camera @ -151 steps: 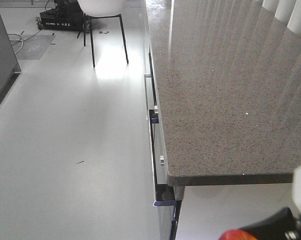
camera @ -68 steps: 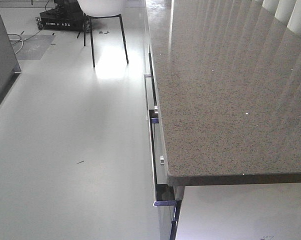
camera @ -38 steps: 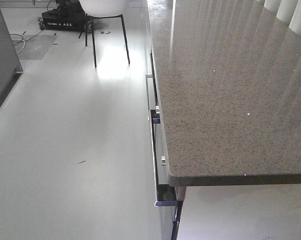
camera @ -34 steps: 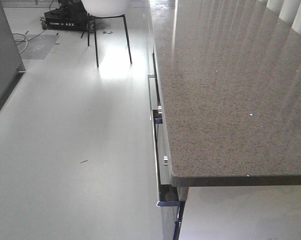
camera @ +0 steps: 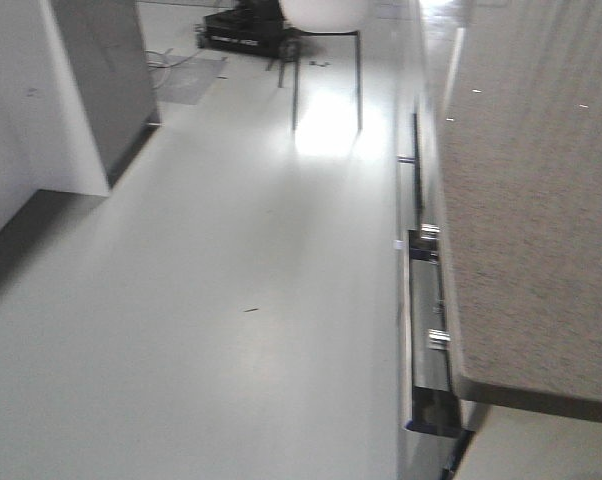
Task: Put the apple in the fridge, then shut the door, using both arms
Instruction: 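Drive the base away from the countertop holding the apple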
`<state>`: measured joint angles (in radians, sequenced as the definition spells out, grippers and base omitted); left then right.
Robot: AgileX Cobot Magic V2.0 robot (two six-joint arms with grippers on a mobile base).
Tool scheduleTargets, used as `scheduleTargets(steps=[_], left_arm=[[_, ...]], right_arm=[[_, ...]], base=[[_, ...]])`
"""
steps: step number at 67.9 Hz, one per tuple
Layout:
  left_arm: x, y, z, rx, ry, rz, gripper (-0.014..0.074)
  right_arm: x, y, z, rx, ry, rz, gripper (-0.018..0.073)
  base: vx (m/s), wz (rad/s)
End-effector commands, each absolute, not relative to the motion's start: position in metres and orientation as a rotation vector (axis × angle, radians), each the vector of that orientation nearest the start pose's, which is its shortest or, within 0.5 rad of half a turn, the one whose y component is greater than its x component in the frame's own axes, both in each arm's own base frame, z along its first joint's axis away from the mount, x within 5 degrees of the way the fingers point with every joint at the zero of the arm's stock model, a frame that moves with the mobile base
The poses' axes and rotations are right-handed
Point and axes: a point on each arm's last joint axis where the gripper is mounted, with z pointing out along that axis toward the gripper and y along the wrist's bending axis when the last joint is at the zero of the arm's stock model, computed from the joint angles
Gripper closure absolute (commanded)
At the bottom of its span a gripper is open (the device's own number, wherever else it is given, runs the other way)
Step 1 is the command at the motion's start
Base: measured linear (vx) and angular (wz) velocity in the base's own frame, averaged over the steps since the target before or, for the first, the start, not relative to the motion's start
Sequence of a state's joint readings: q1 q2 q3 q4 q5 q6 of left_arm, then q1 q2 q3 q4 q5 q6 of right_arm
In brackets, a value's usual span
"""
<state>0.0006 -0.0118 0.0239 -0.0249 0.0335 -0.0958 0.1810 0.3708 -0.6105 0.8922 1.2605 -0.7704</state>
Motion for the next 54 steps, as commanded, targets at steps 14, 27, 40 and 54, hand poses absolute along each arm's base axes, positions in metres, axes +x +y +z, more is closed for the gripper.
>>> scheduleTargets(steps=[14,27,40,54], left_arm=[[0.0553,0.0000,0.2063,-0.091,1.448,-0.104,0.0603],[0.0553,0.0000,0.2063,-0.091,1.448,-0.104,0.0603],[0.0553,0.0000,0.2063,-0.091,1.448,-0.104,0.0603],[0.0553,0.0000,0.2063,-0.091,1.448,-0.104,0.0603]], right_arm=[[0.0111,0.0741,0.3308,-0.986,1.872,0.900,0.0363],[0.0111,0.0741,0.3308,-0.986,1.872,0.900,0.0363],[0.0111,0.0741,0.3308,-0.986,1.872,0.900,0.0363],[0.0111,0.0741,0.3308,-0.986,1.872,0.900,0.0363]], base=[[0.02,0.49],[0.02,0.46],[0.02,0.43],[0.02,0.38]])
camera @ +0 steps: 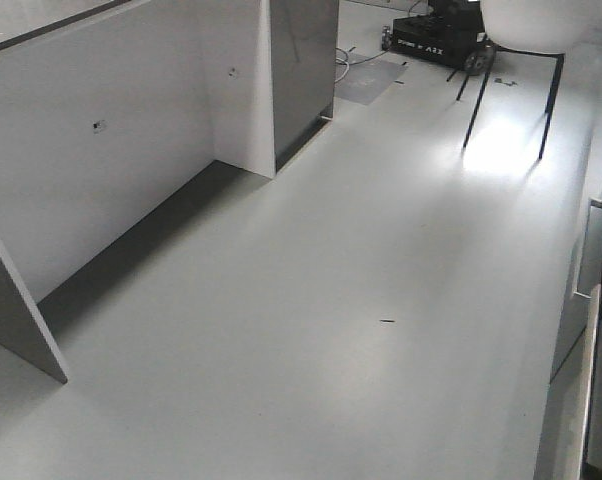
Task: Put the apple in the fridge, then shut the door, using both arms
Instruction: 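Drive the base away from the countertop holding the apple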
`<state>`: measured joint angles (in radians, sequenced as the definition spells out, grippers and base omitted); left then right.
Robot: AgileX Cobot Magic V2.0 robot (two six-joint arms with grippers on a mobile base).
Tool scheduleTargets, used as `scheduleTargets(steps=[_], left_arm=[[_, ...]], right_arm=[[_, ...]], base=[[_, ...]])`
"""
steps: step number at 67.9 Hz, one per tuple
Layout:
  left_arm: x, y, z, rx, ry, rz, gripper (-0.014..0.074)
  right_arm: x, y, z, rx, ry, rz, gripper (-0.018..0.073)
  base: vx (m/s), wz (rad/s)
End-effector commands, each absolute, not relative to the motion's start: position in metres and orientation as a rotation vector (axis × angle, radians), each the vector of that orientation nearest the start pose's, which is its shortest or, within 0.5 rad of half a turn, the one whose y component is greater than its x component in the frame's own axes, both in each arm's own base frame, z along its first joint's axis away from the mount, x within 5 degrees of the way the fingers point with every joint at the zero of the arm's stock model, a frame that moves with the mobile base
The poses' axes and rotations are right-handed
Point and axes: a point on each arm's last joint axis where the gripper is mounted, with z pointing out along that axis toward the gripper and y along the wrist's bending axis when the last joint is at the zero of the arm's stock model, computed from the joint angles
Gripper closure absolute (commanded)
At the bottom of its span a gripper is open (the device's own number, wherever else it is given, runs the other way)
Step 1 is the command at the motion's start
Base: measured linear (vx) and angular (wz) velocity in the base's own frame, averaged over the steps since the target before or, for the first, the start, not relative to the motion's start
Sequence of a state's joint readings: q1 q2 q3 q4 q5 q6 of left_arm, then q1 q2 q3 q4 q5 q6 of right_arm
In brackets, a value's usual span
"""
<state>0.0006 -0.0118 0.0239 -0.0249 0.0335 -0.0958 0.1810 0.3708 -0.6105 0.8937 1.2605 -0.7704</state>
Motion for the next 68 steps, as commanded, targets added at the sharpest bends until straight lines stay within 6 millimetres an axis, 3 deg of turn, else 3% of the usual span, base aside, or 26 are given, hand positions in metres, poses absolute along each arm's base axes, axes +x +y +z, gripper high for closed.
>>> scheduleTargets(steps=[1,30,68], left_arm=[[0.0553,0.0000,0.2063,-0.091,1.448,-0.104,0.0603],[0.0553,0.0000,0.2063,-0.091,1.448,-0.104,0.0603],[0.0553,0.0000,0.2063,-0.091,1.448,-0.104,0.0603]], right_arm=[[0.0111,0.0741,0.3308,-0.986,1.872,0.900,0.0363],[0.0111,0.0741,0.3308,-0.986,1.872,0.900,0.0363],[0.0111,0.0741,0.3308,-0.986,1.872,0.900,0.0363]], base=[[0.02,0.31],[0.01,0.30],[-0.01,0.53]])
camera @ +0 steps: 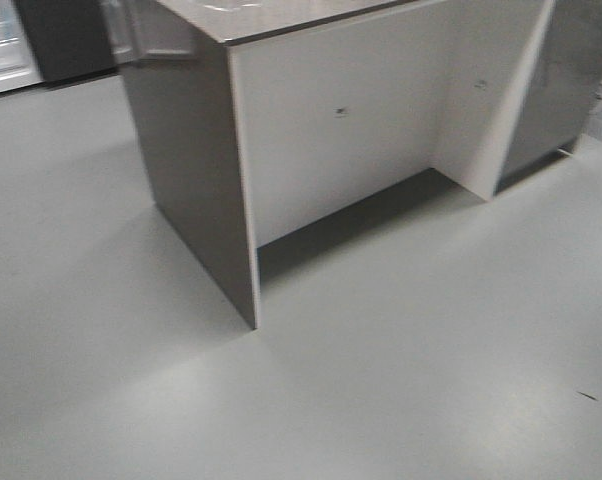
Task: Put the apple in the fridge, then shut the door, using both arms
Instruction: 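Drive the base away from the countertop holding the apple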
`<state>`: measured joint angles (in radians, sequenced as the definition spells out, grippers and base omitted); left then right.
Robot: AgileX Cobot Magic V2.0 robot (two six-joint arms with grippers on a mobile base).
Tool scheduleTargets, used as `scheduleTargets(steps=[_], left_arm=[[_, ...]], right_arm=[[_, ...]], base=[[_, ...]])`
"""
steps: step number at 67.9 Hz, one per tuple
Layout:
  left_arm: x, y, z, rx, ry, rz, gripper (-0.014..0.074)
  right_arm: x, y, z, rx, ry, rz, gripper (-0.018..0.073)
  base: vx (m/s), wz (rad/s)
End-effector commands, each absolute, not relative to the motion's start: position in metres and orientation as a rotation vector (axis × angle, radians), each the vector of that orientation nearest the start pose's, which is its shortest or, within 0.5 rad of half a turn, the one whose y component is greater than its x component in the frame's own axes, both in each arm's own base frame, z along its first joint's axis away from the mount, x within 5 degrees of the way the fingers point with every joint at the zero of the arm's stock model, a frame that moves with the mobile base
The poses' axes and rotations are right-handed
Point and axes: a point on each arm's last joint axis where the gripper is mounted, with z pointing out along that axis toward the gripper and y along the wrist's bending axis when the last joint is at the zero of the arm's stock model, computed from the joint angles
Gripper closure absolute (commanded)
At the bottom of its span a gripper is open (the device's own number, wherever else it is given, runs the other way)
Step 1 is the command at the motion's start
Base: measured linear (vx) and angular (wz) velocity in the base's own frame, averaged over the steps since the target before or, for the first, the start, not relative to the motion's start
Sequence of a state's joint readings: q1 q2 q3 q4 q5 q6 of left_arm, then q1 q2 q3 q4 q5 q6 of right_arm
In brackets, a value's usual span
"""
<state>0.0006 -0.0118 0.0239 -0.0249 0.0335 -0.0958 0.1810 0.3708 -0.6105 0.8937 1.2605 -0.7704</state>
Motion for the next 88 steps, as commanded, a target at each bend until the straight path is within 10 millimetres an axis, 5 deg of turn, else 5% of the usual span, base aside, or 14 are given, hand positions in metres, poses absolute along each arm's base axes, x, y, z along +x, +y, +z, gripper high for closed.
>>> scheduleTargets(steps=[1,88], left_arm=[[0.0553,0.0000,0.2063,-0.091,1.448,-0.104,0.0603],[0.0553,0.0000,0.2063,-0.091,1.448,-0.104,0.0603]], right_arm=[[0.0111,0.0741,0.3308,-0.986,1.872,0.900,0.0363],[0.0111,0.0741,0.3308,-0.986,1.872,0.900,0.0363]], base=[[-0.01,0.54],[0.06,0.41]])
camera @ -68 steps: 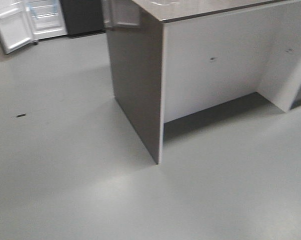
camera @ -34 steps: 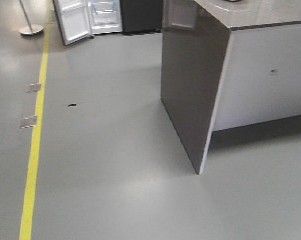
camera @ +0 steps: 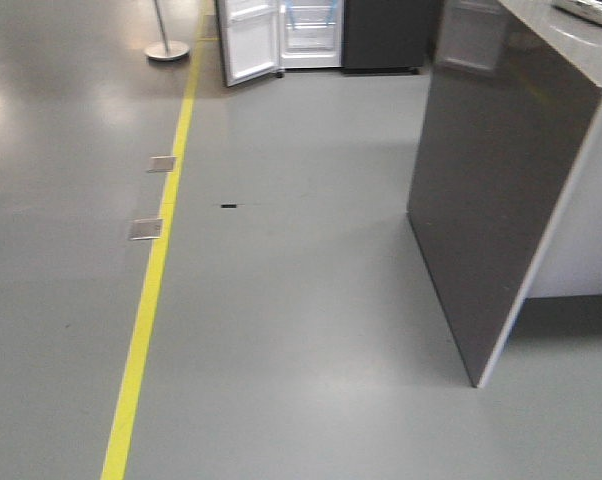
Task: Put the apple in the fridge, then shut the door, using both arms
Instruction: 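Drive the base away from the countertop holding the apple, then drive the base toward the open white refrigerator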
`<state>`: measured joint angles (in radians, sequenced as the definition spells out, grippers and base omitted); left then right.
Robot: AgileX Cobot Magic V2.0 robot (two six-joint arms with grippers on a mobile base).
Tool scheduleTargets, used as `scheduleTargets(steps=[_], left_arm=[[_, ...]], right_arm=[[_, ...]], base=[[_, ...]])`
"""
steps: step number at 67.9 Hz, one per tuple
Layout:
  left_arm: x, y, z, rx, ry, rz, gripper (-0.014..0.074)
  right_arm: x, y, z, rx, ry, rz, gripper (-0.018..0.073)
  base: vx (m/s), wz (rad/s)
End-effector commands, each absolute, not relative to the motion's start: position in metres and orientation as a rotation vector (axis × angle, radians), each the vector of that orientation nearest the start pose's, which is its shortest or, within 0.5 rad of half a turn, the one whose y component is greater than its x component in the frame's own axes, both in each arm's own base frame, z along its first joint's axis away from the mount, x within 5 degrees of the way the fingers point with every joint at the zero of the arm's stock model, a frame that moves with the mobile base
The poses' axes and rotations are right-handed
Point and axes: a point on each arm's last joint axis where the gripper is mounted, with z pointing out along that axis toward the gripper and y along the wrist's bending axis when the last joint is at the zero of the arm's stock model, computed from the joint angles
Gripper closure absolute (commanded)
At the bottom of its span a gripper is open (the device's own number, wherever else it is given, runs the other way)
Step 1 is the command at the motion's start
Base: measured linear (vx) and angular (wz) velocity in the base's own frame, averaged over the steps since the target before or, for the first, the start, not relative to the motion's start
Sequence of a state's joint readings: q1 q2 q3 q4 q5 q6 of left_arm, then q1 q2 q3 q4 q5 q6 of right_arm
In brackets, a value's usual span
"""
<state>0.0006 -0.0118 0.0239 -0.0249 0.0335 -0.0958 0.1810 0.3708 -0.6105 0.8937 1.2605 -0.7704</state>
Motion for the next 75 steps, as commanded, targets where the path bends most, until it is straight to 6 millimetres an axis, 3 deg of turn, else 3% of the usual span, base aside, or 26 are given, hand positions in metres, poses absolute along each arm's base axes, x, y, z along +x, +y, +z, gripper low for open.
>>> scheduleTargets(steps=[1,75], left_arm=[[0.0553,0.0000,0.2063,-0.091,1.448,-0.104,0.0603],[0.0553,0.0000,0.2063,-0.091,1.448,-0.104,0.0603]], right_arm=[[0.0111,0.0741,0.3308,-0.986,1.872,0.900,0.0363],[0.0111,0.0741,0.3308,-0.986,1.872,0.900,0.0363]], base=[[0.12,0.37],[0.16,0.18]])
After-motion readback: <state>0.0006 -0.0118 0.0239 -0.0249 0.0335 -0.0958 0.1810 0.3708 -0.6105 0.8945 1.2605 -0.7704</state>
